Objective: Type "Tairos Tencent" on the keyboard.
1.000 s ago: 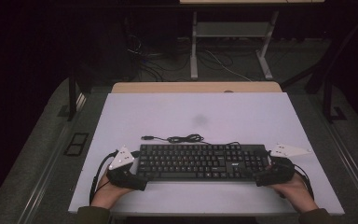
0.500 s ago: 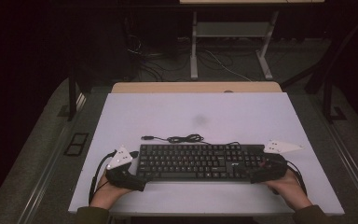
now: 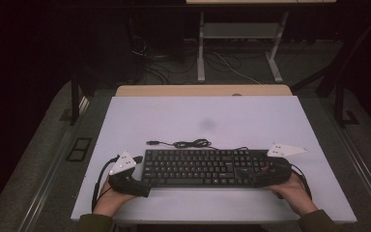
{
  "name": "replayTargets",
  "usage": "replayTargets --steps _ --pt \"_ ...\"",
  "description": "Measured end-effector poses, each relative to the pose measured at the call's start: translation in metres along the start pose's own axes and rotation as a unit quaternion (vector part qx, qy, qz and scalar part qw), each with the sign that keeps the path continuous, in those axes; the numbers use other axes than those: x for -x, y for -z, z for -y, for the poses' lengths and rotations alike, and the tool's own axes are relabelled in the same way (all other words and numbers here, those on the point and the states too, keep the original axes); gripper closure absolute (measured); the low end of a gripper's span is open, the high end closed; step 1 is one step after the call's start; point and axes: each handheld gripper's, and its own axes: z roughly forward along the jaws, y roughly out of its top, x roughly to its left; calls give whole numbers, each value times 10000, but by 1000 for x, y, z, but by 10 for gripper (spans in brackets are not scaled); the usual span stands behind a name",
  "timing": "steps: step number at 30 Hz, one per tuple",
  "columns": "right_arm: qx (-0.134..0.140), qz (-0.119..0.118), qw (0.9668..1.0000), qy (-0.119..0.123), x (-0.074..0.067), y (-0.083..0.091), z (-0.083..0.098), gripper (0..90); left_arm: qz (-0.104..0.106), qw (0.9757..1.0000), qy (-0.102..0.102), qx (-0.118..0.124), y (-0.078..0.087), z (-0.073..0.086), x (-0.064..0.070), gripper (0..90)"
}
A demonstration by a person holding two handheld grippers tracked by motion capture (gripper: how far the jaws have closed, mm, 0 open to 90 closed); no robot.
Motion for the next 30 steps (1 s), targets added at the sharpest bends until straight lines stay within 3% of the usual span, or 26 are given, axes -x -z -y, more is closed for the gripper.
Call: replayTargets --steps 10,12,20,30 --pt "16 -93 9999 -38 -4 -6 -5 84 -20 10000 -44 -5 -1 -2 1 0" --pt "-35 -133 9999 -13 -4 -6 -5 159 -2 10000 -45 2 -2 -2 1 0" --pt "-70 -159 9998 37 -7 -12 -10 161 17 10000 -45 6 -2 -2 2 0" --pt "-132 -284 9995 62 -11 -22 -16 235 33 10000 -51 22 -1 -3 2 24"
